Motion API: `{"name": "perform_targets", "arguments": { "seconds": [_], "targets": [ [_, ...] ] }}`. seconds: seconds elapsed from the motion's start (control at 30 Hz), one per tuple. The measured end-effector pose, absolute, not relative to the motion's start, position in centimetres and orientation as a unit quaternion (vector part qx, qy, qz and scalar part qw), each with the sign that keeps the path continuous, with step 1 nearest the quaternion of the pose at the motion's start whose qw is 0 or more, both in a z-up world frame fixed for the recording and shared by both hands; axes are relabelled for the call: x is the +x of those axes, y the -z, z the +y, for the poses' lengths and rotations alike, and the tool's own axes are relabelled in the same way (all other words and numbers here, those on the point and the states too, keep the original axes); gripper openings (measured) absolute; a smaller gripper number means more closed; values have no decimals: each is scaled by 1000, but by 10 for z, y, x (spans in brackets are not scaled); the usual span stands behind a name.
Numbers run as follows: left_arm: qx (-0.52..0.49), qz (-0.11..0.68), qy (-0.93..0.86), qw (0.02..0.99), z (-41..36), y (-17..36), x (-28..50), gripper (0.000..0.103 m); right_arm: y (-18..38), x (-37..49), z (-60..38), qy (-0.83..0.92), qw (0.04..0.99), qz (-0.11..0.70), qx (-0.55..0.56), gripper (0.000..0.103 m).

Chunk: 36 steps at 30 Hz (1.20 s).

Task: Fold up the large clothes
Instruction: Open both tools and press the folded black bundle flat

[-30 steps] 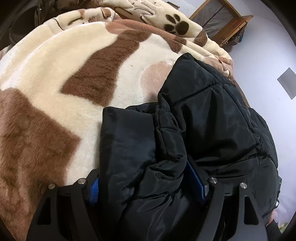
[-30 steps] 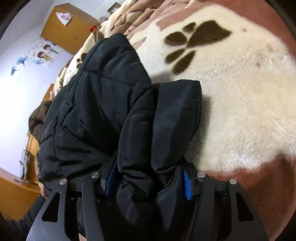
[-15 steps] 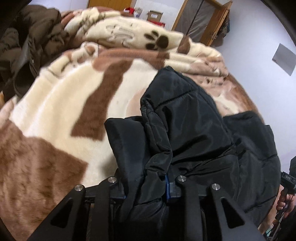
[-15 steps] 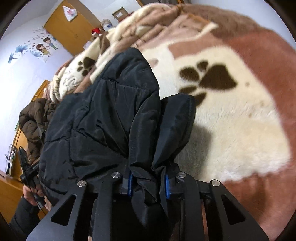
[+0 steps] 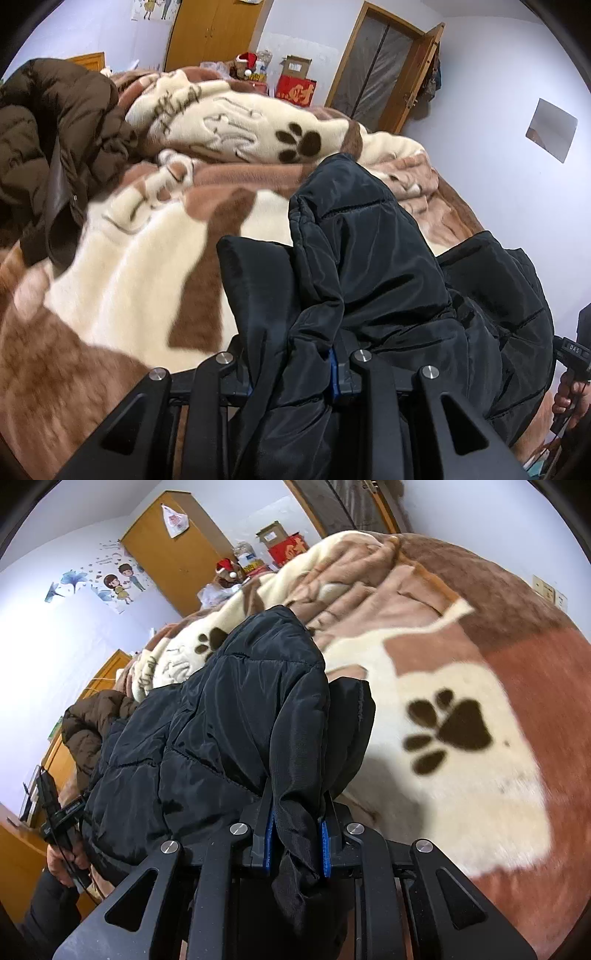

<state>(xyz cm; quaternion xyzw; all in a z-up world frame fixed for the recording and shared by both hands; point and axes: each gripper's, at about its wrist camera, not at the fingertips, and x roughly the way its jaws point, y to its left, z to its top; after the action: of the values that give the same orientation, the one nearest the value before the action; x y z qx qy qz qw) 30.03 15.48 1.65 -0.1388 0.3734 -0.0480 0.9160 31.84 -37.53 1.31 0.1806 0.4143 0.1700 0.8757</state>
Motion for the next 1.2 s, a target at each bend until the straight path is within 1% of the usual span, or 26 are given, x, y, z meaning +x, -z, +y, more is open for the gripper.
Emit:
{"name": "perform_targets", "arguments": {
  "seconds": [0.2, 0.4, 0.5, 0.6, 0.67, 0.73, 0.8, 0.83, 0.9, 0.93, 1.03, 1.1, 1.2],
  "targets": [
    [-138, 363, 37, 921, 184, -20, 339, 28, -19, 359, -347, -184, 878, 406, 175, 19],
    [-139, 361, 30, 922, 209, 4, 376, 28, -1, 402, -321, -190, 874, 413, 172, 19],
    [-141, 372, 23, 917, 218, 36, 393, 29, 23, 419, -312, -183, 868, 432, 162, 19],
    [-139, 406, 2, 903, 224, 83, 405, 30, 60, 432, -306, -162, 857, 466, 147, 20],
    [-152, 421, -6, 894, 231, 112, 406, 32, 76, 435, -309, -155, 851, 479, 151, 22],
    [-165, 423, -9, 891, 235, 125, 406, 34, 83, 436, -312, -156, 847, 484, 153, 26],
    [-164, 422, -13, 892, 235, 127, 406, 36, 83, 436, -309, -157, 847, 487, 142, 28],
    [-167, 423, -14, 890, 235, 127, 407, 38, 83, 436, -309, -155, 847, 490, 136, 31],
    [-174, 428, -20, 886, 237, 124, 407, 44, 82, 436, -311, -148, 844, 497, 136, 39],
    [-176, 430, -26, 885, 239, 121, 406, 50, 81, 434, -314, -145, 842, 500, 140, 42],
    [-184, 434, -43, 881, 245, 112, 400, 57, 70, 425, -319, -134, 844, 498, 145, 45],
    [-183, 425, -55, 885, 251, 99, 393, 57, 60, 418, -321, -130, 851, 489, 141, 46],
    [-173, 392, -80, 900, 259, 73, 376, 56, 37, 400, -324, -119, 872, 458, 124, 46]
  ]
}}
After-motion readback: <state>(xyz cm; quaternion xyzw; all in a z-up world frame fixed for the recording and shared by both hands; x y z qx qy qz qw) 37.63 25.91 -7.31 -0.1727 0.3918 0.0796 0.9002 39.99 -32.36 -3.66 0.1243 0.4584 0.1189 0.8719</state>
